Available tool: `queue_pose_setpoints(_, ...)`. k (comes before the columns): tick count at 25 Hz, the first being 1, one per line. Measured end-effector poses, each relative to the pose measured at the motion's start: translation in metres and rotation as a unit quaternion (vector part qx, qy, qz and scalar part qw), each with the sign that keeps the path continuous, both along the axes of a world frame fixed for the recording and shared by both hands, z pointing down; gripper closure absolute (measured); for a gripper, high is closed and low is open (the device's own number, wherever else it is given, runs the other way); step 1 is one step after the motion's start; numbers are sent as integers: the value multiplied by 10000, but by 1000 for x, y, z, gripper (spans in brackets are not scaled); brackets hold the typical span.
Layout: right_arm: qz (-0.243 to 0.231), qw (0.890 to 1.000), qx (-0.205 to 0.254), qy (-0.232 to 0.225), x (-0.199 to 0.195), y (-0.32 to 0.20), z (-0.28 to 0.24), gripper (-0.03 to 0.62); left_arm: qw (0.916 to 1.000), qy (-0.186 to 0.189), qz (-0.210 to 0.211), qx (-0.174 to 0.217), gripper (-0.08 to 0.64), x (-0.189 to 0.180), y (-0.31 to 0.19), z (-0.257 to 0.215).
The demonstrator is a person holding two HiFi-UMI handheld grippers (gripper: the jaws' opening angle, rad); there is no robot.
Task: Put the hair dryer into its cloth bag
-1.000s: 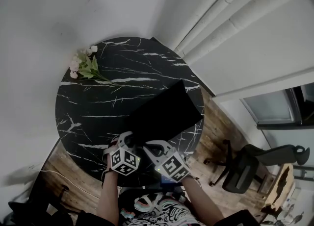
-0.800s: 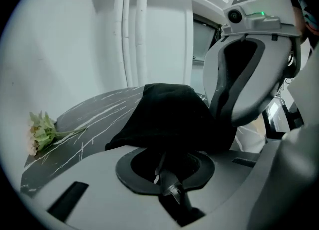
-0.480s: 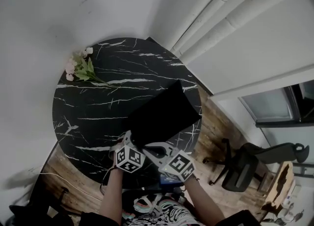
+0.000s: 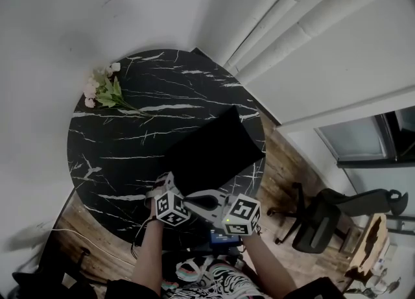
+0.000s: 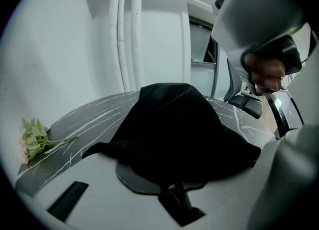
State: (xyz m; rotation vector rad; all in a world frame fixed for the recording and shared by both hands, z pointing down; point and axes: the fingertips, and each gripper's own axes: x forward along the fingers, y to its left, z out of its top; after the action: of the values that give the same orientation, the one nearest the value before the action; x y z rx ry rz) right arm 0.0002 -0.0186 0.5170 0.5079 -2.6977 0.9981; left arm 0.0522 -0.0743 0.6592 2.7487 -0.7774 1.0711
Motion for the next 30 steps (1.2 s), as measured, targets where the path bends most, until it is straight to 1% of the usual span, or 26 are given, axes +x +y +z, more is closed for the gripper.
queue_pose_setpoints(3,59,9992,152,362,4,-2,8,568,9999,-68,37,-109,499,-2,4,3)
queue_pose_setpoints(4,104,9987,193,456,6,-2,10,568,9999,-92,19,-127,477,-4,5,3)
queue_pose_setpoints(5,165,9982,225,522,7,-3,12,568,9998,-112,-7,-145,411,-6,5,2)
queue_pose_setpoints(6,238,9978,250,572,9,-4,13,568,9998,-128,-36,-157,359,-9,6,0)
queue_pose_setpoints(8,416,9964,316,669,12,-7,14,567,9997,-162,-80,-155,303,-16,7,-1)
queue_pose_setpoints(10,605,9943,415,776,15,-10,14,568,9996,-169,-144,-154,270,-28,10,-2)
queue_pose_setpoints(15,1104,9870,671,957,26,-14,7,568,9980,-139,-530,-323,259,-67,26,-3)
queue_pose_setpoints(17,1366,9819,765,1061,33,-13,3,568,9969,-110,-687,-364,259,-82,35,-6)
queue_pose_setpoints(18,1504,9782,827,1172,37,-13,2,568,9964,-57,-767,-364,262,-88,39,-10)
queue_pose_setpoints(19,1630,9734,910,1327,41,-12,1,568,9958,41,-848,-352,290,-92,42,-15)
queue_pose_setpoints(20,1735,9680,1019,1500,46,-11,0,568,9950,200,-923,-322,356,-95,44,-24)
queue_pose_setpoints(22,1907,9570,1270,1782,53,-9,-5,568,9918,702,-1045,-211,529,-96,46,-47)
queue_pose_setpoints(24,2088,9480,1495,1879,57,-6,-15,568,9854,1219,-1183,-112,546,-94,46,-74)
queue_pose_setpoints(27,2373,9387,1730,1805,59,0,-33,568,9745,1803,-1331,50,546,-90,48,-110)
queue_pose_setpoints(29,2443,9346,1873,1782,58,4,-41,568,9676,2073,-1411,292,546,-90,48,-134)
queue_pose_setpoints(30,2418,9332,1948,1811,56,7,-44,568,9646,2134,-1489,430,546,-91,47,-144)
